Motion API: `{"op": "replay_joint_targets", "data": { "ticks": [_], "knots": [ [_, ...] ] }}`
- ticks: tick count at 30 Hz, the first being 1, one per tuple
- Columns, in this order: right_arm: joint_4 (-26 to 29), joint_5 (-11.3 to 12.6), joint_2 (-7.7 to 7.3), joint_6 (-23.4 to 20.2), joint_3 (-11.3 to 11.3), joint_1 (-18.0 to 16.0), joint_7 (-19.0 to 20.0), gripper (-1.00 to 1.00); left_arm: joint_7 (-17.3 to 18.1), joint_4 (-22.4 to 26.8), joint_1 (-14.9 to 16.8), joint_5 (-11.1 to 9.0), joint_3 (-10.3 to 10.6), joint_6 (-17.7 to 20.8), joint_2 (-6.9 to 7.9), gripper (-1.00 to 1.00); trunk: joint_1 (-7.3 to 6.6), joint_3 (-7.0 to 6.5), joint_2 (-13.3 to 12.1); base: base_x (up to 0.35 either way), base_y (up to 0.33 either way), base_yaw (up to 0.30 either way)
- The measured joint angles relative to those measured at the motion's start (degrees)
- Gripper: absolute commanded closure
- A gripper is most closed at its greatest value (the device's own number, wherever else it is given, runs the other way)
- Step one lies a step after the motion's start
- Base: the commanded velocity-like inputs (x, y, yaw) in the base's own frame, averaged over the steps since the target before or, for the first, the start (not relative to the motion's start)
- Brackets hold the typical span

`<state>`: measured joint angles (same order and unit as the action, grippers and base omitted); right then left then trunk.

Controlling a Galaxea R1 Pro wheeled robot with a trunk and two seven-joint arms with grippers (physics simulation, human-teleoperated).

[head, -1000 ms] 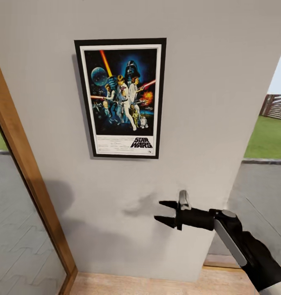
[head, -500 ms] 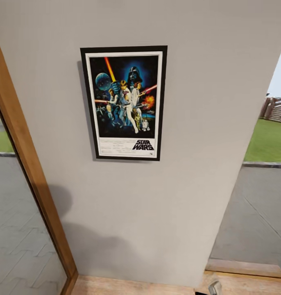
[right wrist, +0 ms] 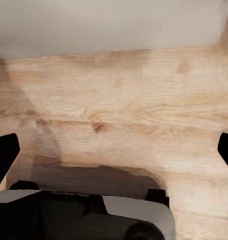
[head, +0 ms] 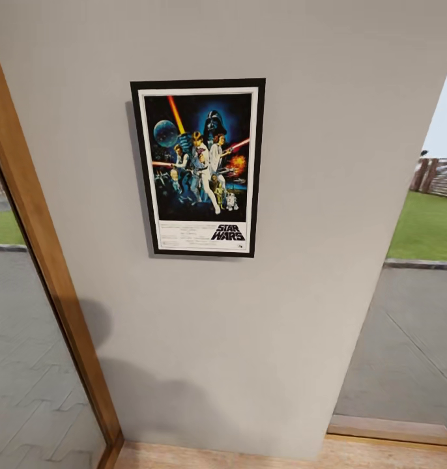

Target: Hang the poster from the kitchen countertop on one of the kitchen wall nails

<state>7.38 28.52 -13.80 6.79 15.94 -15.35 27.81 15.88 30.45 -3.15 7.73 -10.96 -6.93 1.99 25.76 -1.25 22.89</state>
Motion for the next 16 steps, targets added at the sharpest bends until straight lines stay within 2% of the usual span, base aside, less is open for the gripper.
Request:
{"op": "replay_joint_targets", "data": {
  "ticks": [1,3,4,8,16],
  "knots": [
    [-1.43,-0.16,1.15,0.09,0.00,0.03,-8.32,-1.00,0.00,0.00,0.00,0.01,0.00,0.01,0.00,-1.00,0.00,0.00,0.00,0.000,0.000,0.000],
    [-2.47,-0.18,1.71,0.13,-0.03,0.02,-12.62,-1.00,0.00,0.00,0.00,0.01,0.00,0.01,0.00,-1.00,0.00,-0.01,0.00,0.000,0.000,0.000],
    [-5.15,-0.20,2.29,0.20,-0.08,0.07,-17.44,-1.00,0.00,0.00,-0.02,0.01,0.00,0.01,0.00,-1.00,0.00,0.00,0.00,0.000,0.000,0.000],
    [-8.28,-0.21,2.58,0.18,-0.04,0.07,-19.61,-1.00,0.00,0.00,-0.01,0.01,-0.01,0.03,0.00,-1.00,0.00,-0.01,0.00,0.000,0.000,0.000],
    [-8.96,-0.21,2.63,0.15,-0.02,0.11,-20.06,-1.00,0.00,-0.02,-0.01,0.03,0.20,0.09,0.00,-1.00,0.00,-0.01,0.00,0.000,0.000,0.000]
  ]
}}
